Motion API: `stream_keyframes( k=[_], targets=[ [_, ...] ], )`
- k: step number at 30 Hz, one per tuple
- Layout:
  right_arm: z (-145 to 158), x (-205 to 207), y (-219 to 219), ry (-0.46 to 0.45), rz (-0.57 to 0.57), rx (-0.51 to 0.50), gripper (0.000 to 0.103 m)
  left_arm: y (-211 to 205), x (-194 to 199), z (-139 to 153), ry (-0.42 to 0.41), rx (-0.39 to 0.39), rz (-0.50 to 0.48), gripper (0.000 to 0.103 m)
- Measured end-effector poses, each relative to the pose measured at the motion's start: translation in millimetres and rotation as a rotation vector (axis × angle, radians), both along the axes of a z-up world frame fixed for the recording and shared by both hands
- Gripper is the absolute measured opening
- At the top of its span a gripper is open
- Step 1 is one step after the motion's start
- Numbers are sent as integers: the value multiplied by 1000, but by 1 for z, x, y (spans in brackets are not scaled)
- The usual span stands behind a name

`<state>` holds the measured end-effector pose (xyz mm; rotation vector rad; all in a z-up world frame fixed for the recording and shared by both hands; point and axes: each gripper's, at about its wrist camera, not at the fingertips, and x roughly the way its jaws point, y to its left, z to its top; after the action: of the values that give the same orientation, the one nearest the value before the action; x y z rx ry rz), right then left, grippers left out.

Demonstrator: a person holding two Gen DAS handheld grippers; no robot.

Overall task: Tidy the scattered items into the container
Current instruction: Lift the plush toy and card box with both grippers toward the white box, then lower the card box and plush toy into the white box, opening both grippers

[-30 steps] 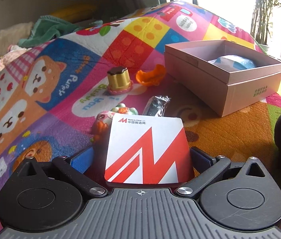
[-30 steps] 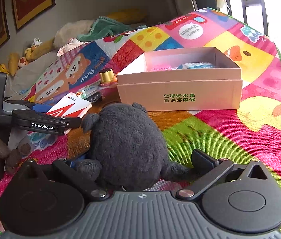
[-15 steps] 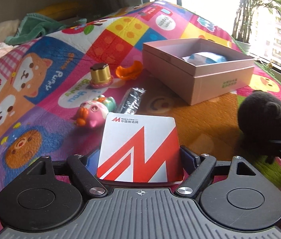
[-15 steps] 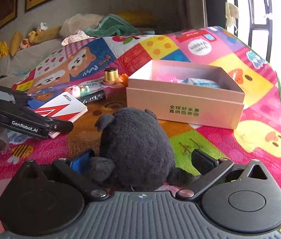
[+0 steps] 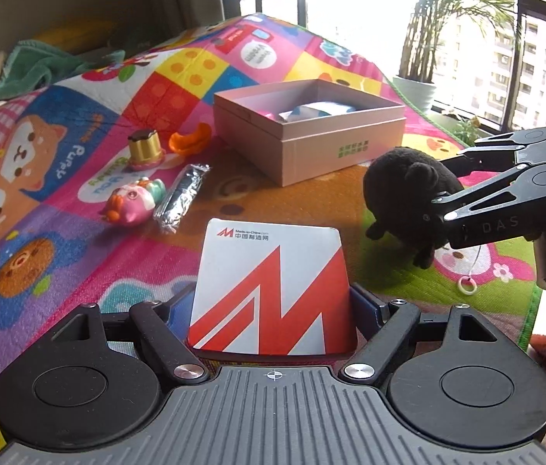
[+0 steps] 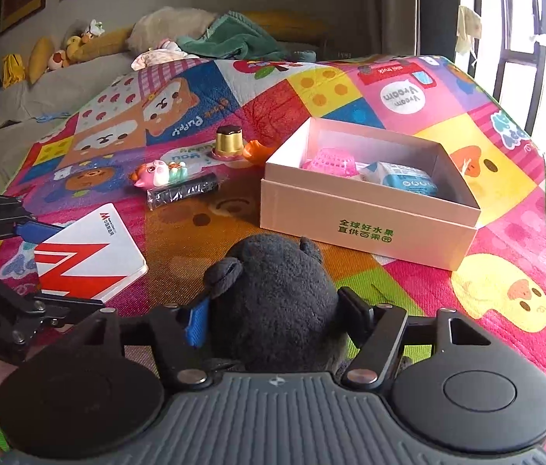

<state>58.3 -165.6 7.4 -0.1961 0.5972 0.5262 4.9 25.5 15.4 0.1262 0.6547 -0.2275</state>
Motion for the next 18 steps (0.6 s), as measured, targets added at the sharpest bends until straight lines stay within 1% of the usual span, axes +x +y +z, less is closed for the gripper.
stream_keyframes(
  k=[3,5,7,10,13,15,18],
  targets=[
    [12,-13,-14,-5,-2,-2,66,-8,-2,10,-33,6,-31,85],
    [27,-22,-26,-26,-8,8,66,-14,-2,19,-63,8,-58,85],
    [46,-28,-39,-65,-30,30,66,-19,0,31,-94,8,-82,85],
    [78,-30,-56,-115,-51,91,66,-27,11,52,-138,3,-118,85],
    [106,-23,-68,-157,-66,148,66,-33,27,76,-210,11,-129,85],
    [122,-15,-73,-192,-80,165,66,-36,44,93,-260,18,-119,85],
    [145,5,-76,-276,-116,164,66,-40,80,110,-284,-10,-102,85]
  ],
)
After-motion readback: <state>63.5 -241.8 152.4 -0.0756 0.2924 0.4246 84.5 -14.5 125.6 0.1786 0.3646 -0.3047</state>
